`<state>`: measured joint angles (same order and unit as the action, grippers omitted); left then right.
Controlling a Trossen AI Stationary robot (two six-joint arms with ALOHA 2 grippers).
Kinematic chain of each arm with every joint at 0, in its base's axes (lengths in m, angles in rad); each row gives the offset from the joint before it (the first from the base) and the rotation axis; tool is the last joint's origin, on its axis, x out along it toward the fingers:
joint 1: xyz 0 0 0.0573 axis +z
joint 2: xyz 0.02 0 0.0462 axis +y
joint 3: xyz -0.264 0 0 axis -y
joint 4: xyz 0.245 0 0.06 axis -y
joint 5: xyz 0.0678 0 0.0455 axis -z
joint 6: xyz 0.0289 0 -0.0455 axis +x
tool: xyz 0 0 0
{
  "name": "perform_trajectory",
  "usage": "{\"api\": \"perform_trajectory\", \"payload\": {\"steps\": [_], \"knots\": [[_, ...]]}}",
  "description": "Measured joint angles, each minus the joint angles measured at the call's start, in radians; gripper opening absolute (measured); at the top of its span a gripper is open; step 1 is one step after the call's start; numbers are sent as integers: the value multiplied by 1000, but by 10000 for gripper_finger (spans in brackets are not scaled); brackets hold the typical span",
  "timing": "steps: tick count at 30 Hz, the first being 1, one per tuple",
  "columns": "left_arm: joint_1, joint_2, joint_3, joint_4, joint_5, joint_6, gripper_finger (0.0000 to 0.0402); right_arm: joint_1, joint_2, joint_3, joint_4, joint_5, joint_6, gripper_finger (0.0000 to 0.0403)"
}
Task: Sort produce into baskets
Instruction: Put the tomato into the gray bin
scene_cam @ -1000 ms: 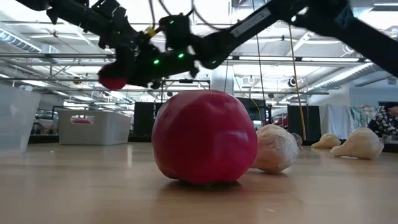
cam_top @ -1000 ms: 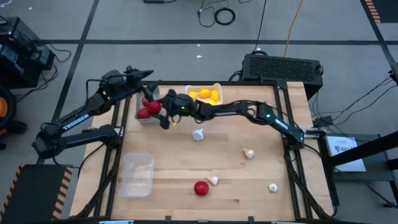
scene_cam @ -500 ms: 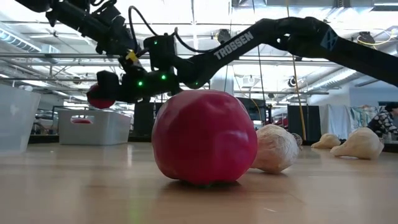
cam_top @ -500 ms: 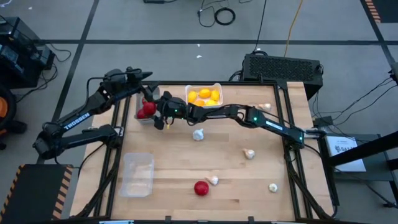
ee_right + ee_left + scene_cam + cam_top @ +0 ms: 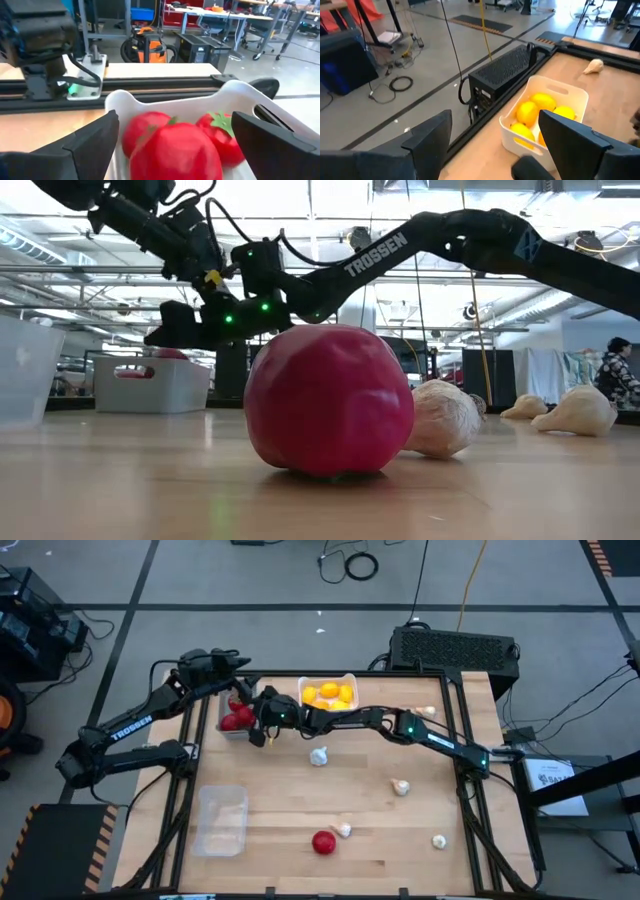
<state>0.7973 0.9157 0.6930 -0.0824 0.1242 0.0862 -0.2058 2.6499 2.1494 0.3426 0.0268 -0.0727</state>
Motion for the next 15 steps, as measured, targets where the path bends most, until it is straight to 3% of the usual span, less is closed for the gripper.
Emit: {"api": "perform_trajectory", "payload": {"steps": [6, 15], "knots": [[0, 1, 0, 46, 0, 9, 306, 0, -6, 0, -23, -2, -34, 375], [1, 1, 0, 28, -28, 35, 306, 1, -127, 0, -275, 2, -129, 375]]}}
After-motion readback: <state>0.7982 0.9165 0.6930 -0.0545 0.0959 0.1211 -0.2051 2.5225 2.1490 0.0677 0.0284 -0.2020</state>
